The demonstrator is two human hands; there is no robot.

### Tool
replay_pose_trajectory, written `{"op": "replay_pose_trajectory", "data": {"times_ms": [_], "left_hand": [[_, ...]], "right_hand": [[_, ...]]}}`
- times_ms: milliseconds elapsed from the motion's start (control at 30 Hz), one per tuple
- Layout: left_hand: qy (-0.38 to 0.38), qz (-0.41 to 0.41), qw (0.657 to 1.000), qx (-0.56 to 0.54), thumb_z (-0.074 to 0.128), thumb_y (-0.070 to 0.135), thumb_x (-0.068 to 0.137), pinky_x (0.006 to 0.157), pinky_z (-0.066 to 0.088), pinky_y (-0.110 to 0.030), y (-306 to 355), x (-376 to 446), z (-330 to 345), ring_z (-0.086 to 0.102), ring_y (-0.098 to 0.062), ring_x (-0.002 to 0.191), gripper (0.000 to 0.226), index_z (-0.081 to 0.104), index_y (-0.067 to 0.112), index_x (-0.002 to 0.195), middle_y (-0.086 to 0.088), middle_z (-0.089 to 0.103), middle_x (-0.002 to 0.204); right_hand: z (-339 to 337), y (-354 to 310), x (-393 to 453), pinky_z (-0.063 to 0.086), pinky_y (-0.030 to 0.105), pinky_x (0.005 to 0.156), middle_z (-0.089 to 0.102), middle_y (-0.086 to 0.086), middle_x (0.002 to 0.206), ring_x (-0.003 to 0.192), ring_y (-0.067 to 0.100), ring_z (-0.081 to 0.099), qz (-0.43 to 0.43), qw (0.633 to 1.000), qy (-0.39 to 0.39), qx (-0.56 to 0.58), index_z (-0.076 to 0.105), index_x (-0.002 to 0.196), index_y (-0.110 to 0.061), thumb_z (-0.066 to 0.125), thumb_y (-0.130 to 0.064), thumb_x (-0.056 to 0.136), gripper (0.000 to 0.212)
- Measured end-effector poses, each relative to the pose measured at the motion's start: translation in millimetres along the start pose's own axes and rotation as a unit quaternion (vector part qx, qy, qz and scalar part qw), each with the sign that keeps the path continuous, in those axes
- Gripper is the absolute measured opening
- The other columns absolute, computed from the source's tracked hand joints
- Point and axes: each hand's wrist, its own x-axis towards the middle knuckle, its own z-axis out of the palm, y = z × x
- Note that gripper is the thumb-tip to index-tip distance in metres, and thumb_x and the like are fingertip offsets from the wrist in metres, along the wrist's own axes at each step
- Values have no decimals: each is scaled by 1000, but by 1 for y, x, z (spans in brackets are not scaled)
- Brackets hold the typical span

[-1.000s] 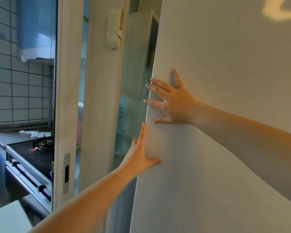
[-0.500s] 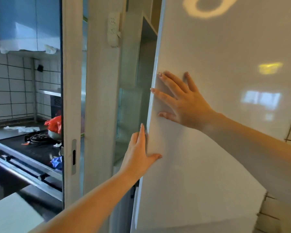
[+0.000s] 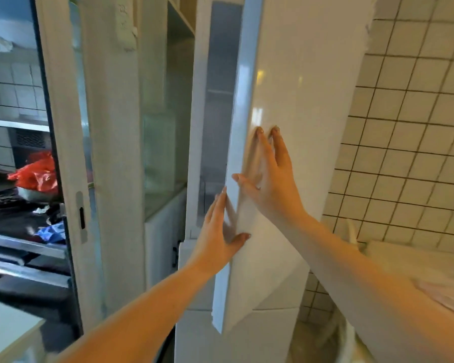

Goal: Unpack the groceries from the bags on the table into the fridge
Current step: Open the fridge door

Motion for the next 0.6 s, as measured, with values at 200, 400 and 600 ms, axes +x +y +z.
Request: {"op": "replay_pose_trajectory", "data": {"times_ms": [200,400,600], "left_hand": [[-31,5,999,-27,71,32,80,108,33,-33,33,-33,34,25,-8,136,94,-1,47,140,12,20,151],[-48,-25,996,-68,75,33,76,94,31,-12,58,-70,82,32,25,108,99,-4,61,129,39,22,128],[-42,-63,994,-78,73,29,79,91,30,-4,107,-109,145,33,26,103,98,-3,48,138,32,26,127]], "right_hand": [[-36,-5,-43,5,16,107,0,6,157,145,16,-3,69,998,11,12,0,150,-22,66,-34,85,93],[-80,10,-89,12,19,114,13,3,155,144,12,7,127,990,25,61,5,149,-19,67,-31,84,91],[-145,32,-138,39,41,106,31,-2,146,134,8,30,189,973,20,128,15,148,-24,68,-25,83,84]]}}
